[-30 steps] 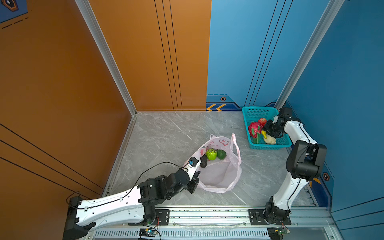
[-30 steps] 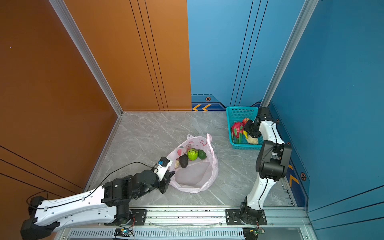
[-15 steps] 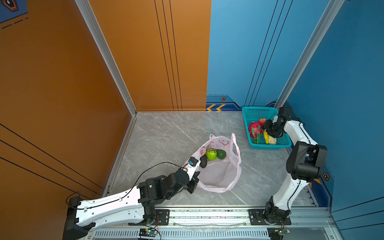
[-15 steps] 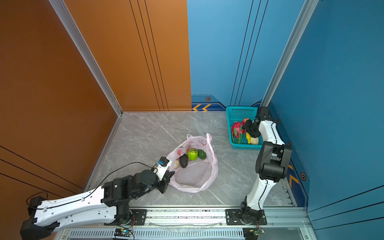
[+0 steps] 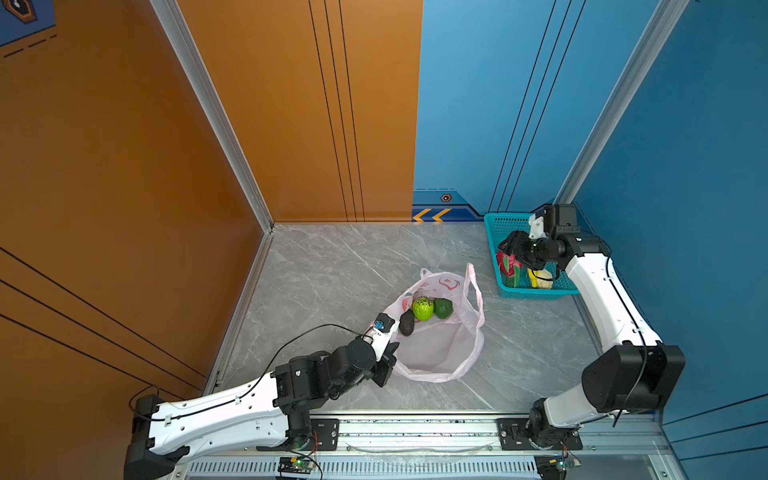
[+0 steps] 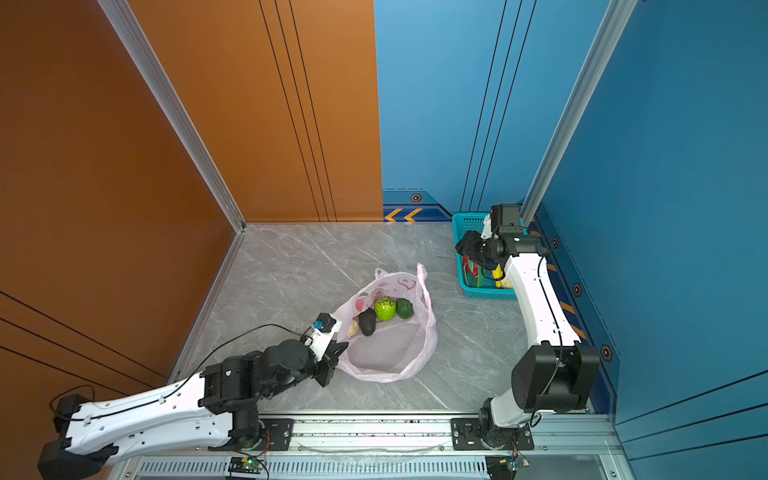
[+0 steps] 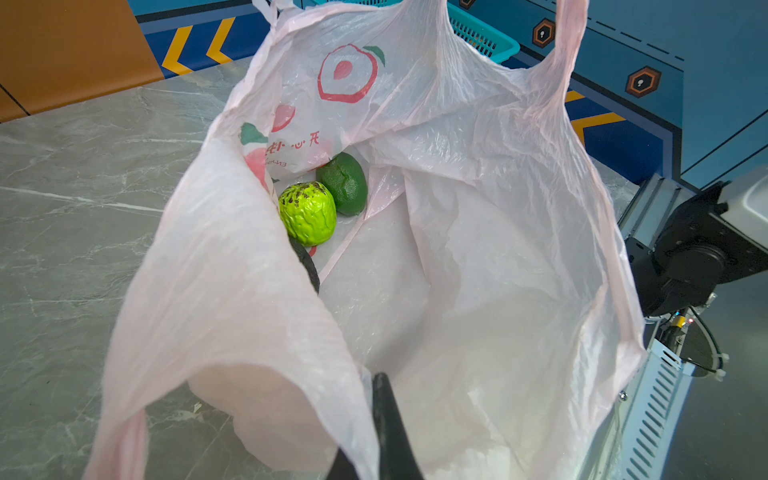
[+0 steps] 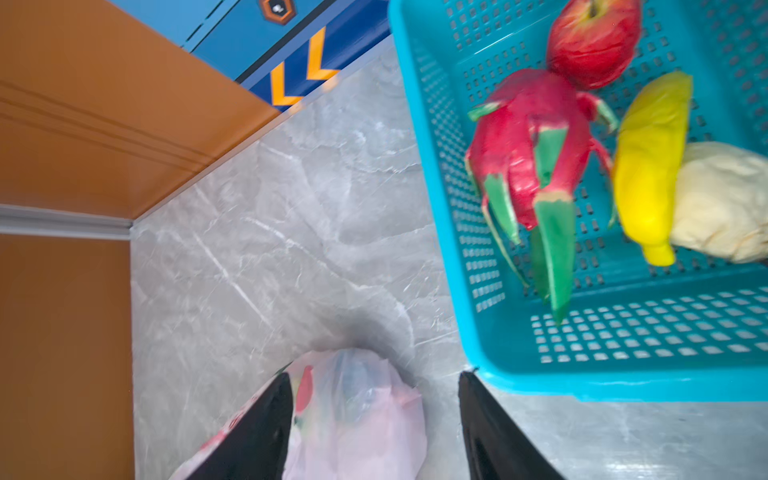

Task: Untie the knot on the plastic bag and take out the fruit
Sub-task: 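Open the right gripper to release the banana into the basket, then move the right gripper back from the basket over the bag opening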

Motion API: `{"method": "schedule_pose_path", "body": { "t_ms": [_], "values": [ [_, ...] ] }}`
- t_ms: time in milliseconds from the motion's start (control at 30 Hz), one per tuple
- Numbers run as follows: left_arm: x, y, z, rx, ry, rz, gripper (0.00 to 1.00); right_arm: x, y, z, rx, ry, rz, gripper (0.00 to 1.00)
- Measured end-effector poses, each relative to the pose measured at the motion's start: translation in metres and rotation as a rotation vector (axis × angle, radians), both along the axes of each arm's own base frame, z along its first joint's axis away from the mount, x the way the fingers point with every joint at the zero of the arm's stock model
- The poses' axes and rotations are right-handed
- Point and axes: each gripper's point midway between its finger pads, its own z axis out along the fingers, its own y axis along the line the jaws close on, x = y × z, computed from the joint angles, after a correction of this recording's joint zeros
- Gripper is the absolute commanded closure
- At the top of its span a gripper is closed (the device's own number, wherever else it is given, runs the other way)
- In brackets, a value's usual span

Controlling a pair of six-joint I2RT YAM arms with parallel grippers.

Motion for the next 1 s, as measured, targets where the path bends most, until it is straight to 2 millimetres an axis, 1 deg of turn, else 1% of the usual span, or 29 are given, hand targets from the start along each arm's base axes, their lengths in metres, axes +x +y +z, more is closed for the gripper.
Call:
{"method": "schedule_pose_path", "body": {
  "t_ms": [133, 233, 367, 433, 533, 667, 800, 900, 1000],
  "values": [
    [0.0, 0.0, 0.0, 0.003, -0.003, -0.006, 1.0, -0.033, 0.043, 0.027, 0.023, -0.032, 0.096, 0.26],
    [-0.001, -0.001, 0.0, 0.002, -0.001, -0.01, 1.0, -0.055, 0.071, 0.053, 0.043, -0.071, 0.167, 0.23],
    [-0.002, -0.001, 0.0, 0.001, 0.002, -0.017, 1.0, -0.084, 0.108, 0.091, 0.066, -0.139, 0.259, 0.21],
    [-0.003, -0.002, 0.0, 0.0, 0.004, -0.021, 1.0, -0.098, 0.126, 0.107, 0.073, -0.168, 0.304, 0.2],
    [-0.003, -0.001, 0.001, -0.003, 0.004, -0.023, 1.0, -0.118, 0.152, 0.122, 0.091, -0.193, 0.371, 0.19],
    [-0.004, 0.0, 0.001, -0.001, 0.001, -0.025, 1.0, -0.137, 0.174, 0.123, 0.092, -0.181, 0.428, 0.19],
    [-0.004, 0.001, 0.001, 0.003, 0.001, -0.026, 1.0, -0.153, 0.2, 0.114, 0.076, -0.152, 0.492, 0.19],
    [-0.004, 0.001, 0.001, 0.002, 0.001, -0.026, 1.0, -0.161, 0.219, 0.1, 0.051, -0.125, 0.536, 0.18],
    [-0.004, 0.001, 0.001, 0.003, 0.001, -0.026, 1.0, -0.167, 0.231, 0.074, 0.02, -0.083, 0.557, 0.18]
  ]
}}
